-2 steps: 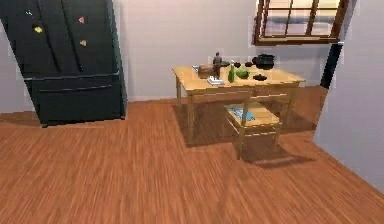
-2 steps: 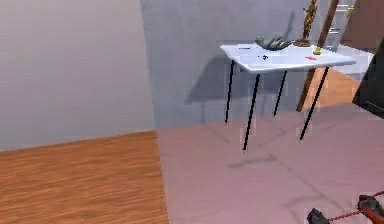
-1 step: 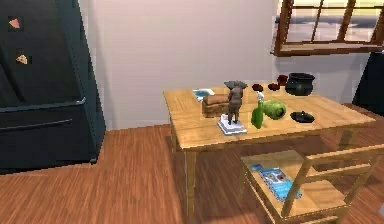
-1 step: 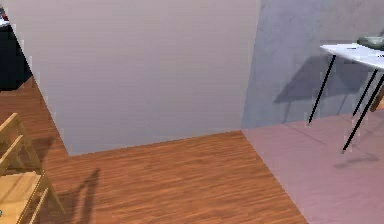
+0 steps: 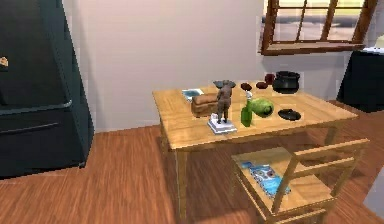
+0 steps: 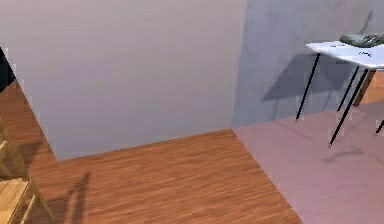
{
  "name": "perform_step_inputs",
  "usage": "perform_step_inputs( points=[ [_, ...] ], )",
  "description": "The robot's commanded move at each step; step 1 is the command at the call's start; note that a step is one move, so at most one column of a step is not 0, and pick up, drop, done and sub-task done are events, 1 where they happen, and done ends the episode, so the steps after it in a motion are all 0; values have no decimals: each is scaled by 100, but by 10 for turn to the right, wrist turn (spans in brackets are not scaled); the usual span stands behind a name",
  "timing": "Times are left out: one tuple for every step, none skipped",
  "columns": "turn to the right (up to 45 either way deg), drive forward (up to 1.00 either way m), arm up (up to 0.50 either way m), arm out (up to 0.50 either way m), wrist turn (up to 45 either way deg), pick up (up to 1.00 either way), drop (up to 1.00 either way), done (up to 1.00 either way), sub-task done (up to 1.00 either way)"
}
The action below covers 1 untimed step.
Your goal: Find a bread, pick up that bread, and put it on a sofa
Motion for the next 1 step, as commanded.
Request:
perform_step_inputs(
  points=[
    [0, 25, 0, 0, 0, 0, 0, 0, 0]
  ],
)
